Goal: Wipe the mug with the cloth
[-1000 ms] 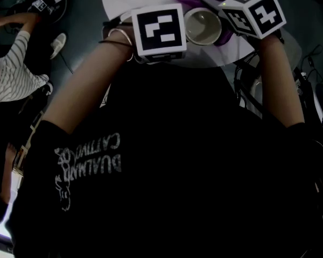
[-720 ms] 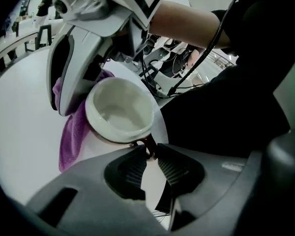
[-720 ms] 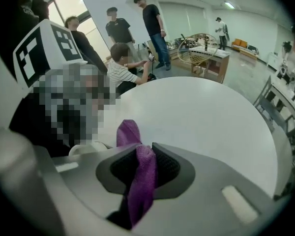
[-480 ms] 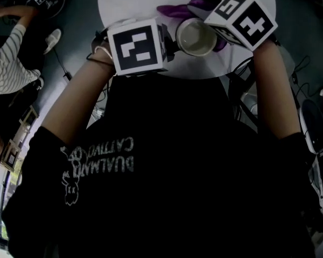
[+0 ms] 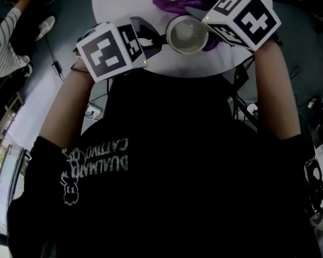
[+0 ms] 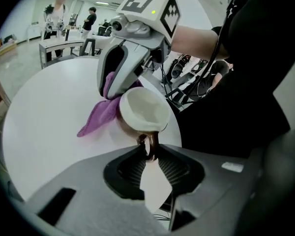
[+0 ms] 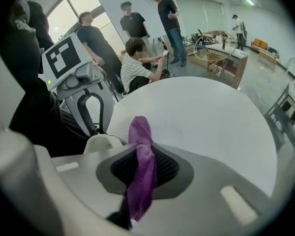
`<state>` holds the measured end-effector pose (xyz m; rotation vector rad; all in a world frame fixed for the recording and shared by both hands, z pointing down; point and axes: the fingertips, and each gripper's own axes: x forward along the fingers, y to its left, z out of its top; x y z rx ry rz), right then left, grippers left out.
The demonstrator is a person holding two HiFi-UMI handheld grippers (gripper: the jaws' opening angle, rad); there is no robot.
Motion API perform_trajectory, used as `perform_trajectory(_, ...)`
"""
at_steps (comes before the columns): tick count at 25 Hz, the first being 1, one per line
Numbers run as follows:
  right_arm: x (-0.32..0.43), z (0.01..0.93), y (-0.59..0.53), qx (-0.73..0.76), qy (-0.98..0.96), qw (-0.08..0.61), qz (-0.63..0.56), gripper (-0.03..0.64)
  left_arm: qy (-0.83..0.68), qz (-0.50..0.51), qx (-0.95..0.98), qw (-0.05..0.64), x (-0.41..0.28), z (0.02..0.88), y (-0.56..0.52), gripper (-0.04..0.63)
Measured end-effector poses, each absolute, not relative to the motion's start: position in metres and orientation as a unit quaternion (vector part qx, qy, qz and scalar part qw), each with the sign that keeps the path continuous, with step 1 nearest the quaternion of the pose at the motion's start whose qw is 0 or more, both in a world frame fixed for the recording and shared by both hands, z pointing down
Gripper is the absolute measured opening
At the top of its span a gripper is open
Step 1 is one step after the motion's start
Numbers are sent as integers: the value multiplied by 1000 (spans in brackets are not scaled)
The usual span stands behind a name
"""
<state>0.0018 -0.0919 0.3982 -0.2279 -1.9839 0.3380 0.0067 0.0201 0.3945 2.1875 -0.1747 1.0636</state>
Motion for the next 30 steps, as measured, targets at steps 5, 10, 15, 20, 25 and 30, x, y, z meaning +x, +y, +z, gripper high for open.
perform_trajectory(5,-3,399,-87,-101,-825,538,143,58,-72,405,849,332,7,395,21,80)
perform_trajectory(10,-10,402,-78,-126,-808,560,134,58,-55,420,853,303,10,393,19,77)
perform_trajectory(15,-14,413,-68,-149,-783,589,133,58,-68,414,858,296,8,393,17,80)
perform_trajectory(20,-20,420,-66,-157,-763,615,125,58,-94,402,861,297,6,393,18,81)
perform_trajectory(25,-23,425,-57,-186,-730,648,110,60,-131,393,864,285,3,393,10,91)
perform_trajectory(30,-29,427,-46,-215,-705,672,75,60,-137,370,876,278,5,387,8,92)
